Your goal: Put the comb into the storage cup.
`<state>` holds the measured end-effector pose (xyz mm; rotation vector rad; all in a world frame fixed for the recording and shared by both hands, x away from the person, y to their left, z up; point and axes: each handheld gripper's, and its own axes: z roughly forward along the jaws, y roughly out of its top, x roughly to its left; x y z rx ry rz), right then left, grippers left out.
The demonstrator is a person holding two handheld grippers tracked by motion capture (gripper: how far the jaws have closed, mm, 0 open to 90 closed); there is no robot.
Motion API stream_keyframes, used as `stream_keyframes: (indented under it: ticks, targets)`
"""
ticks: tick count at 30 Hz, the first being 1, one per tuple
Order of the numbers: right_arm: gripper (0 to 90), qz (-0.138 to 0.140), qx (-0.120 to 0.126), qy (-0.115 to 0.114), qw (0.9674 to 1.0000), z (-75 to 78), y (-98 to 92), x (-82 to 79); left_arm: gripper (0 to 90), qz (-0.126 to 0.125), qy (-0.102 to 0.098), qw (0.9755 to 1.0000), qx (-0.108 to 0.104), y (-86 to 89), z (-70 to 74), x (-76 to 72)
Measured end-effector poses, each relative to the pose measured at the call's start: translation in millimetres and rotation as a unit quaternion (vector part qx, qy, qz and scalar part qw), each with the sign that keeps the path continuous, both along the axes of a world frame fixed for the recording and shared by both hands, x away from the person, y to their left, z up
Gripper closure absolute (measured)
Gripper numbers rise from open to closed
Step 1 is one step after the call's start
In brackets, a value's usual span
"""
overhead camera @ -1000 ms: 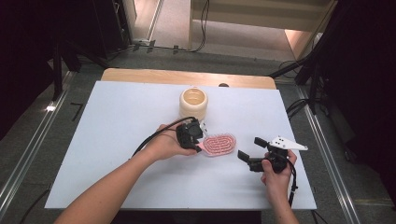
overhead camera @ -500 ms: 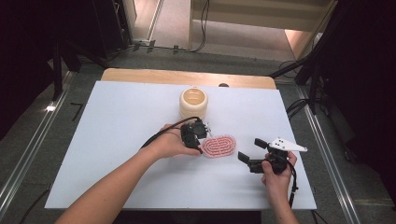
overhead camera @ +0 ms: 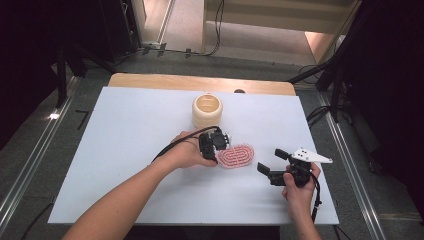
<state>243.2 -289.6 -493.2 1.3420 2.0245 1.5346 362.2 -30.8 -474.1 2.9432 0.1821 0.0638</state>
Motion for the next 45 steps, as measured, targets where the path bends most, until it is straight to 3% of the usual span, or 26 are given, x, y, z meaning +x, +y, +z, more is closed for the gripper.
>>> stream_keyframes:
  ticks: [13, 19, 28, 30, 34, 36, 39, 45]
  targets:
    - [0.0, 0.005, 0.001, 0.001, 1.0, 2.8, 4.1, 1.4, 71.1, 0.007, 0.005, 0.9998, -0.019, 2.4, 3.3, -0.9]
    - [0.0, 0.004, 0.004, 0.004, 1.0, 4.2, 5.9, 3.0, 71.2, 0.016, -0.005, 0.9992, -0.036, 5.1, 10.2, -0.5]
    - [0.0, -0.005, 0.032, 0.018, 0.9993, 4.5, 13.9, 9.9, 71.2, 0.027, -0.015, 0.9975, -0.064, 11.7, 21.9, 2.7]
    - [0.0, -0.014, 0.052, 0.028, 0.9982, 4.4, 16.3, 13.4, 71.2, 0.032, -0.019, 0.9966, -0.073, 12.7, 24.4, 2.4]
    - [0.0, -0.039, 0.105, 0.053, 0.9923, 4.8, 20.0, 21.6, 71.2, 0.037, -0.029, 0.9947, -0.091, 14.5, 30.3, 1.3]
    - [0.0, -0.05, 0.112, 0.054, 0.991, 5.8, 23.0, 26.5, 71.2, 0.037, -0.035, 0.994, -0.097, 15.6, 32.4, 1.1]
    - [0.0, -0.083, 0.102, 0.056, 0.9897, 9.6, 29.2, 32.0, 71.1, 0.035, -0.042, 0.993, -0.104, 17.9, 35.6, 1.3]
    - [0.0, -0.091, 0.123, 0.065, 0.9861, 13.9, 40.3, 41.6, 71.1, 0.045, -0.055, 0.9888, -0.131, 21.1, 41.2, -0.3]
